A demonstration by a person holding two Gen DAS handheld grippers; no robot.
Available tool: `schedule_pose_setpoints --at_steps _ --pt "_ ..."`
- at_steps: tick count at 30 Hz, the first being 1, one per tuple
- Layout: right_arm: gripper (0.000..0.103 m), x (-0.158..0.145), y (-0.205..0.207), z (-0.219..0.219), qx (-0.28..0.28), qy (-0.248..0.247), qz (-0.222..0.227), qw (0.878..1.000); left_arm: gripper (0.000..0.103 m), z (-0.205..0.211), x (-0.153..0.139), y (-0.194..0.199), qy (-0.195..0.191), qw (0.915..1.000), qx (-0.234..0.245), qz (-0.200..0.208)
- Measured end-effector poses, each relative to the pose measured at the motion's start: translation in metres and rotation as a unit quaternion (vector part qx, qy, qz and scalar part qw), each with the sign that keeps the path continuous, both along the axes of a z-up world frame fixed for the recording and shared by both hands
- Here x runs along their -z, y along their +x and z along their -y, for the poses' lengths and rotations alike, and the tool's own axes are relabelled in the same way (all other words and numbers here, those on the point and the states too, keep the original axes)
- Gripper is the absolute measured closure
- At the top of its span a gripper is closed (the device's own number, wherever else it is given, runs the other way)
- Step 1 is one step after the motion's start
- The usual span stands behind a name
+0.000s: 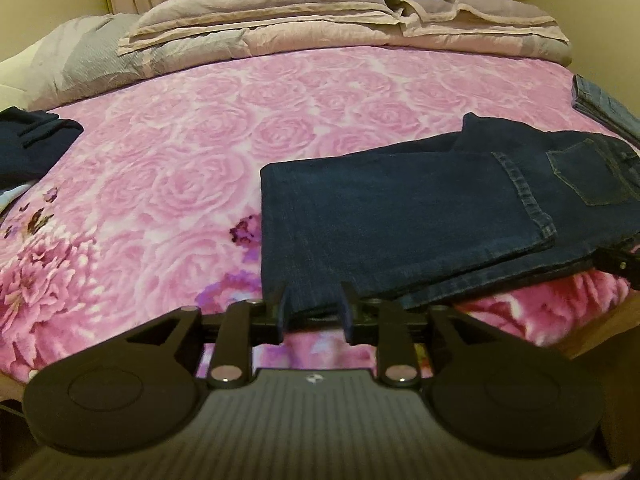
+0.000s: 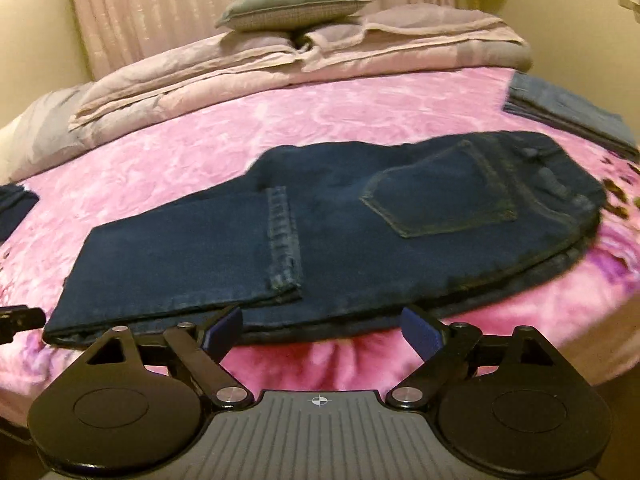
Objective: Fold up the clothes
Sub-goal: 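Release the jeans and lift both grippers away from them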
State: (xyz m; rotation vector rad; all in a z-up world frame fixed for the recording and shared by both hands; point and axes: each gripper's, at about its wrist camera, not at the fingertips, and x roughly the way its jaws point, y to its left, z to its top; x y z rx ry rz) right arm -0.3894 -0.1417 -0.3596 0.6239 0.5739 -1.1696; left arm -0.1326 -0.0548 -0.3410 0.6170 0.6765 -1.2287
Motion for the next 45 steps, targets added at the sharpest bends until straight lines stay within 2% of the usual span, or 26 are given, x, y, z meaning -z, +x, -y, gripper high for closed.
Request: schedule_pose_setpoints --at_steps 8,28,35,45 --pt "0.014 -0.011 -0.018 -0.018 0.029 0.005 -0.018 0.999 0.069 -0.013 -0.007 -0.017 0.004 0.9998 0.004 0.017" --pt "0.014 -0.048 -0.039 -0.057 0.063 -0.029 -0.013 0.998 0.064 -0.053 -0.044 -0.057 -0.046 0.9977 0.046 0.019" --pt "0.013 -0.056 -0.051 -0.067 0.076 -0.036 -0.012 0.996 0.063 -0.063 -0.052 -0.059 -0.058 0.997 0.048 0.014" --pt "0.013 -0.057 -0.058 -0.066 0.084 -0.036 -0.012 0.996 0.063 -0.067 -0.049 -0.052 -0.053 0.9979 0.036 0.008"
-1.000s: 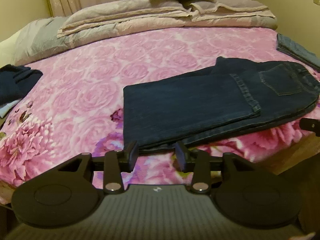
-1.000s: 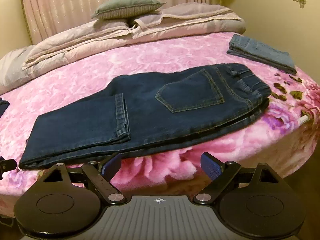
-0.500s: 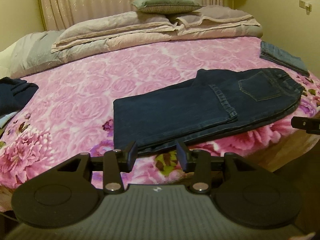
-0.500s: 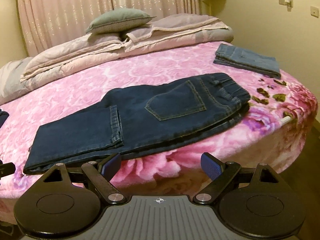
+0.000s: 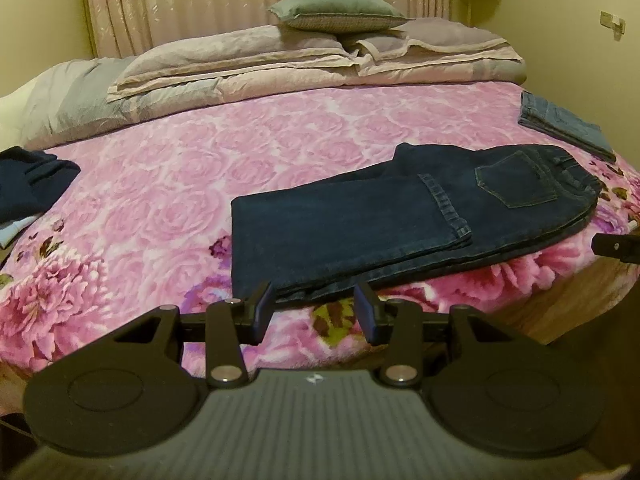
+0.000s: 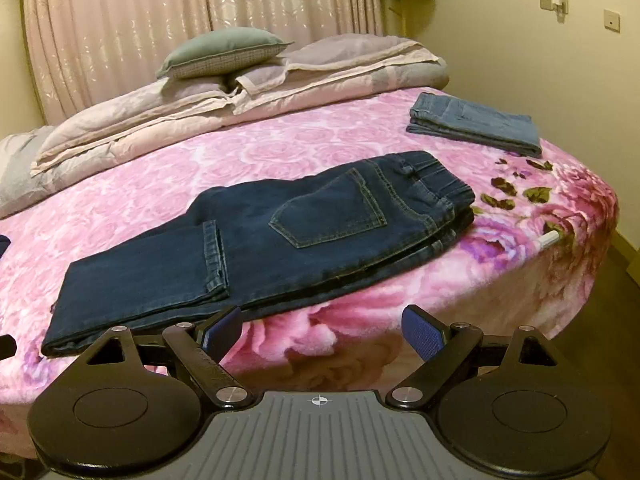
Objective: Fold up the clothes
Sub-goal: 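Release the jeans and lift both grippers away from them, then roll the right gripper and grasp the dark jeans waistband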
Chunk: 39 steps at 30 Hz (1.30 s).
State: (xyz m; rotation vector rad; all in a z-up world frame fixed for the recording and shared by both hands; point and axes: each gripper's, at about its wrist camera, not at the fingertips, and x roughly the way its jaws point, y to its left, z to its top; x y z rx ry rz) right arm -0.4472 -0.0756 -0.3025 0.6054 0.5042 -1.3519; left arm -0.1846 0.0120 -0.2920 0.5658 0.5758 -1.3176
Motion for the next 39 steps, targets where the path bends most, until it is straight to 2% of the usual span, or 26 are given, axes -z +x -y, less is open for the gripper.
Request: schedule_pose_setpoints --at_steps 14,17,20,21,23,25,28,29,31,35,36,39 --pt "0.013 0.01 -0.008 0.009 0.009 0.011 0.007 1.0 0.063 0.008 0.008 0.013 0.005 0.9997 -0.007 -0.021" --pt "0.013 0.019 -0.022 0.016 0.021 0.021 0.037 0.999 0.063 0.014 0.012 0.02 0.007 0.9995 -0.014 -0.026" --pt "0.013 0.03 -0.046 0.029 0.04 0.035 0.106 0.993 0.063 0.024 0.019 0.029 0.009 0.9992 -0.021 -0.033" --pt "0.013 0.034 -0.057 0.034 0.052 0.039 0.141 0.988 0.063 0.028 0.021 0.032 0.01 0.999 -0.023 -0.036" --pt "0.013 0.043 -0.082 0.046 0.083 0.043 0.223 0.97 0.063 0.035 0.024 0.037 0.012 0.9987 -0.027 -0.042" --pt "0.013 0.052 -0.108 0.058 0.119 0.042 0.297 0.946 0.063 0.044 0.027 0.04 0.014 0.9983 -0.03 -0.047" --pt "0.015 0.062 -0.143 0.077 0.169 0.028 0.374 0.911 0.063 0.057 0.031 0.044 0.016 0.998 -0.03 -0.054" --pt "0.031 0.065 -0.154 0.084 0.184 0.019 0.387 0.903 0.063 0.061 0.033 0.045 0.017 0.9978 -0.03 -0.057" --pt "0.045 0.069 -0.171 0.097 0.205 0.003 0.399 0.894 0.064 0.069 0.035 0.047 0.017 0.9974 -0.031 -0.063" --pt "0.045 0.086 -0.197 0.121 0.236 -0.005 0.445 0.864 0.064 0.083 0.042 0.053 0.017 0.9955 -0.029 -0.089" --pt "0.045 0.089 -0.201 0.127 0.24 -0.005 0.449 0.861 0.064 0.086 0.044 0.055 0.017 0.9948 -0.029 -0.096" --pt "0.045 0.092 -0.203 0.143 0.234 -0.005 0.438 0.868 0.064 0.095 0.053 0.06 0.021 0.9926 -0.033 -0.115"
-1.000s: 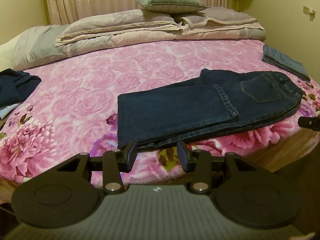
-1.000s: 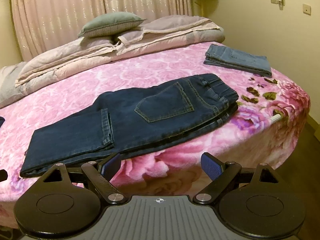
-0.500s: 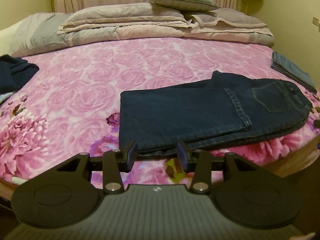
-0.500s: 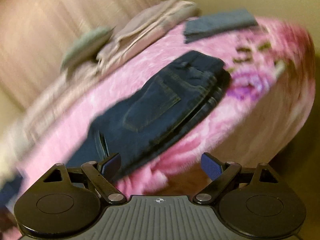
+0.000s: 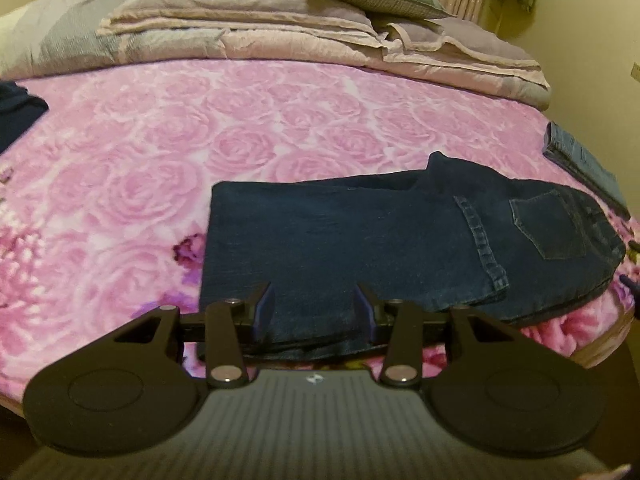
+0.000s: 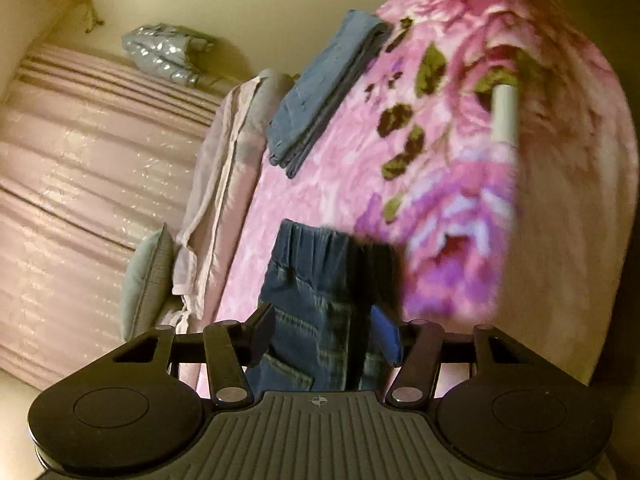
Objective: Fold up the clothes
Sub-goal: 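Roll the right gripper and grasp the dark jeans waistband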
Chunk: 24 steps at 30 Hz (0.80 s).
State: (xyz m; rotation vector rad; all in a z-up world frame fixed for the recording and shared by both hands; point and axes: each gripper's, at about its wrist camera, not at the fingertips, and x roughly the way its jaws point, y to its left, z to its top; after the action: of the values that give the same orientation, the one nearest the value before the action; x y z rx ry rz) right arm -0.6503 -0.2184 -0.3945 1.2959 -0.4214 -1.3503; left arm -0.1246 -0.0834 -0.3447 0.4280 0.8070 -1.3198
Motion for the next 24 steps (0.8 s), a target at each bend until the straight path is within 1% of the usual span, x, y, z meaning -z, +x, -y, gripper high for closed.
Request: schedule_pose_setpoints --at_steps 3,5,6,8,12,15,16,17,18,19,20,22,24 --pt "0.046 0.004 0.003 0.01 -0.011 0.005 -0.018 1.0 0.064 0.01 0.009 0.008 0.005 0.9997 -0.009 -0.02" --pt "0.079 0.006 0.005 0.015 -0.02 0.011 -0.032 0.999 0.064 0.015 0.014 0.012 0.008 0.9995 -0.011 -0.029" --pt "0.083 0.006 0.005 0.017 -0.028 0.017 -0.041 0.999 0.064 0.017 0.016 0.014 0.009 0.9994 -0.012 -0.032" --pt "0.086 0.002 0.005 0.016 -0.044 0.015 -0.061 0.997 0.065 0.022 0.02 0.017 0.011 0.9991 -0.013 -0.038" --pt "0.087 -0.015 0.011 0.006 -0.064 0.003 -0.114 0.991 0.067 0.024 0.019 0.023 0.008 0.999 -0.012 -0.041" --pt "0.087 -0.002 0.013 0.008 -0.056 0.04 -0.12 0.99 0.067 0.026 0.022 0.026 0.011 0.9991 -0.014 -0.039" --pt "0.087 0.005 0.011 0.009 -0.051 0.046 -0.11 0.992 0.068 0.026 0.024 0.028 0.016 0.9989 -0.016 -0.04" --pt "0.087 0.011 0.008 0.009 -0.045 0.046 -0.093 0.994 0.068 0.026 0.026 0.029 0.018 0.9988 -0.018 -0.042" --pt "0.083 0.013 0.005 0.008 -0.039 0.047 -0.079 0.995 0.068 0.026 0.027 0.03 0.019 0.9987 -0.018 -0.044" --pt "0.057 0.013 0.002 0.006 -0.034 0.049 -0.066 0.996 0.067 0.025 0.027 0.031 0.019 0.9986 -0.018 -0.045" --pt "0.038 0.012 -0.001 0.004 -0.029 0.051 -0.053 0.997 0.067 0.025 0.027 0.031 0.019 0.9986 -0.018 -0.046" --pt "0.037 0.013 -0.005 -0.003 -0.025 0.038 -0.022 0.999 0.067 0.024 0.028 0.032 0.019 0.9985 -0.019 -0.048" --pt "0.038 0.017 -0.005 -0.006 -0.034 0.036 0.01 0.999 0.068 0.024 0.028 0.034 0.015 0.9981 -0.017 -0.057"
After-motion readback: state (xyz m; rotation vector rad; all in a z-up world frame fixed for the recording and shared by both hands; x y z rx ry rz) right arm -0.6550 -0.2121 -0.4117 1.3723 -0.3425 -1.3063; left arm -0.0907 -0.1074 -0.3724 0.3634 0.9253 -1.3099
